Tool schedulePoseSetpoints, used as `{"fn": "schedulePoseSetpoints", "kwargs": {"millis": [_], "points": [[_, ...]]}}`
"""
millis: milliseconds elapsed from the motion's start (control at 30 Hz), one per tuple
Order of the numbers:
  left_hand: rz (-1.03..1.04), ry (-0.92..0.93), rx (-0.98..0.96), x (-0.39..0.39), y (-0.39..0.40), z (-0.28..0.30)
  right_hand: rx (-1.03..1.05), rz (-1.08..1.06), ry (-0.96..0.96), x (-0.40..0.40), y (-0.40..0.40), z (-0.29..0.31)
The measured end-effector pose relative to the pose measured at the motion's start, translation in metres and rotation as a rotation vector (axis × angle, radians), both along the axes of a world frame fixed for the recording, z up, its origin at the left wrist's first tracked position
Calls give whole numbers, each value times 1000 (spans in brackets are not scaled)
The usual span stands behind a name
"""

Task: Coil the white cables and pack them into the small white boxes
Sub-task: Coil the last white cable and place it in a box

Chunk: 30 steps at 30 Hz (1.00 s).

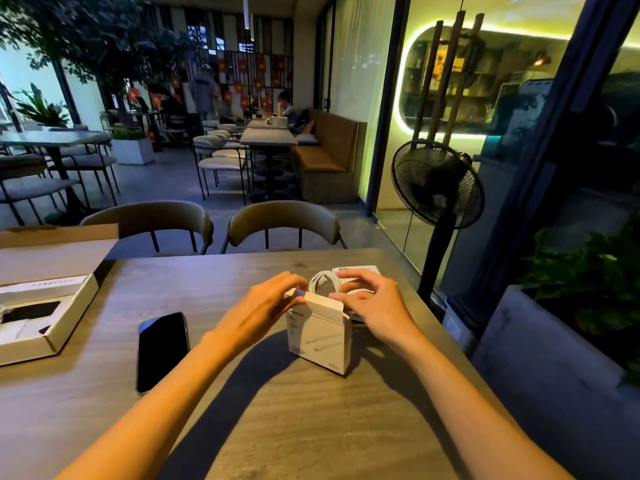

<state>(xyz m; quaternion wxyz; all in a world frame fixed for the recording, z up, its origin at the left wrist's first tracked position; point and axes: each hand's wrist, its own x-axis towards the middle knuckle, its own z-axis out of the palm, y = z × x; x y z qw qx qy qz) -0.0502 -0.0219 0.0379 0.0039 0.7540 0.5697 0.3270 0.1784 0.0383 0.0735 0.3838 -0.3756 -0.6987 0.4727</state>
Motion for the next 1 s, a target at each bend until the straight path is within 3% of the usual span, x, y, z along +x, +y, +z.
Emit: {"fn": "schedulePoseSetpoints", "kwargs": {"millis": [200, 300, 367, 467, 633, 700, 767, 1000], "points": [[-1, -43, 35, 11, 5, -2, 250, 195, -464, 9, 8, 1], [6, -77, 54, 14, 4, -5, 273, 231, -558, 8, 10, -8], [19, -100, 64, 14, 1, -8, 168, 204, -481, 9, 6, -14], [52, -156, 96, 13, -1, -13, 13, 127, -212, 9, -3, -21], [28, -383, 103, 17, -3, -14, 241, 140, -286, 9, -12, -38], [33, -462, 88, 17, -4, -16, 271, 103, -231, 9, -12, -42], [43, -497, 68, 16, -7, -20, 278, 75, -165, 11, -11, -44], [89, -596, 22, 17, -16, -28, 616, -30, -142, 12, -9, -60]]}}
